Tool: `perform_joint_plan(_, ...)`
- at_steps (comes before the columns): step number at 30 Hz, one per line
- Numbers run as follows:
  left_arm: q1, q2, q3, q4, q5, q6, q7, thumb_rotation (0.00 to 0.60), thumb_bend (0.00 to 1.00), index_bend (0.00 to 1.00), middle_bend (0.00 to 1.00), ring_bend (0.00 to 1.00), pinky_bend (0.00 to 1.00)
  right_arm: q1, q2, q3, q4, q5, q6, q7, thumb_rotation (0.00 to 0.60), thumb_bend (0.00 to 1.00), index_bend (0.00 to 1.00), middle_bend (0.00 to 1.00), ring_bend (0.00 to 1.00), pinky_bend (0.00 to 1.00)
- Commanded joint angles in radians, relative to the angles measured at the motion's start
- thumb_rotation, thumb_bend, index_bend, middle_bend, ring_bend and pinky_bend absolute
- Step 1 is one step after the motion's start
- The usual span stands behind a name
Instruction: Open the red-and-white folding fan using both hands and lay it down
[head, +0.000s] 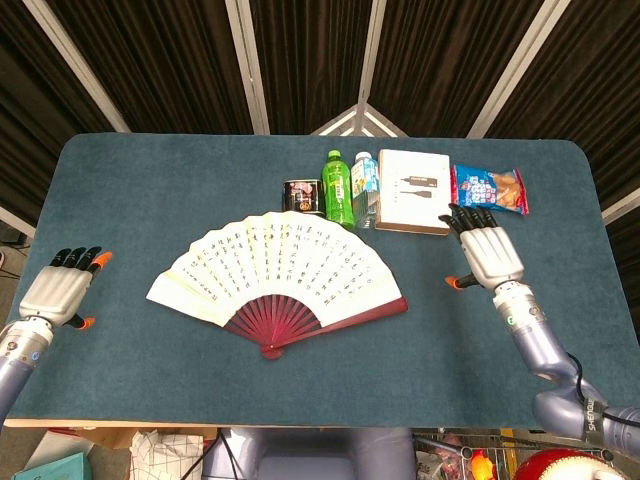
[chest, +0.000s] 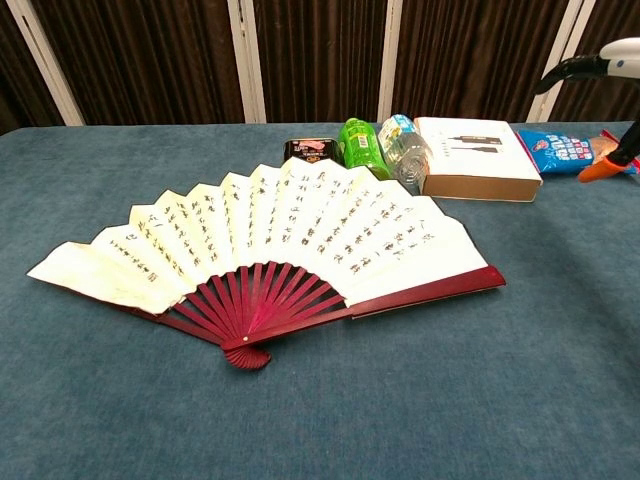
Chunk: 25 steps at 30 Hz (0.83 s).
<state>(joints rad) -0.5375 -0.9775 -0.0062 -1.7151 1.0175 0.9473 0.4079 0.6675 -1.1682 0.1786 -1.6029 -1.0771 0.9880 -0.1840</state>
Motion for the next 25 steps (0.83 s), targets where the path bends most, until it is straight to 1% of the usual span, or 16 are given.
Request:
perform_joint_plan(1,0.090,0.016,-0.009,-0.074,0.014,0.155,-0.073,0.600,0.09,0.03,0.00,0.00,0.00,-0.068,-0.020,-0.011,-0.013,-0.061,0.101,0.067,0.600,0.11,0.15,0.06,0.06,0.04)
perform_joint_plan(2,0.118,0.017,-0.004,-0.096,0.023,0.199,-0.086,0.600,0.09,0.03,0.00,0.00,0.00,-0.087,-0.024,-0.023,-0.016,-0.087,0.132,0.075,0.600,0.11,0.15,0.06,0.06,0.04)
perform_joint_plan(4,0.189,0.016,0.012,-0.137,0.080,0.310,-0.125,0.600,0.09,0.03,0.00,0.00,0.00,-0.138,-0.036,-0.059,-0.014,-0.162,0.215,0.084,0.600,0.11,0.15,0.06,0.06,0.04)
perform_joint_plan(7,0.293,-0.010,0.049,-0.130,0.191,0.473,-0.169,0.600,0.09,0.03,0.00,0.00,0.00,-0.220,-0.053,-0.110,-0.013,-0.244,0.334,0.107,0.600,0.11,0.15,0.06,0.06,0.04)
perform_joint_plan(11,0.377,-0.036,0.083,-0.091,0.256,0.585,-0.176,0.600,0.09,0.03,0.00,0.00,0.00,-0.315,-0.060,-0.167,-0.017,-0.310,0.442,0.171,0.600,0.11,0.15,0.06,0.06,0.04)
perform_joint_plan(14,0.413,-0.043,0.091,-0.066,0.290,0.637,-0.190,0.600,0.09,0.03,0.00,0.00,0.00,-0.367,-0.063,-0.198,0.004,-0.355,0.507,0.179,0.600,0.11,0.15,0.06,0.06,0.04)
perform_joint_plan(17,0.442,-0.040,0.101,-0.046,0.333,0.665,-0.242,0.600,0.09,0.03,0.00,0.00,0.00,-0.414,-0.071,-0.223,0.036,-0.395,0.565,0.182,0.600,0.11,0.15,0.06,0.06,0.04)
perform_joint_plan(20,0.455,-0.040,0.100,-0.023,0.363,0.683,-0.253,0.600,0.09,0.03,0.00,0.00,0.00,-0.453,-0.077,-0.235,0.070,-0.422,0.614,0.163,0.600,0.11,0.15,0.06,0.06,0.04)
perform_joint_plan(23,0.462,-0.047,0.099,-0.014,0.355,0.670,-0.235,0.600,0.09,0.03,0.00,0.00,0.00,-0.484,-0.079,-0.239,0.089,-0.434,0.651,0.137,0.600,0.11,0.13,0.06,0.06,0.04)
perform_joint_plan(25,0.461,-0.051,0.095,-0.014,0.343,0.657,-0.212,0.600,0.09,0.04,0.00,0.00,0.00,-0.493,-0.077,-0.232,0.085,-0.432,0.660,0.134,0.600,0.11,0.11,0.06,0.06,0.04)
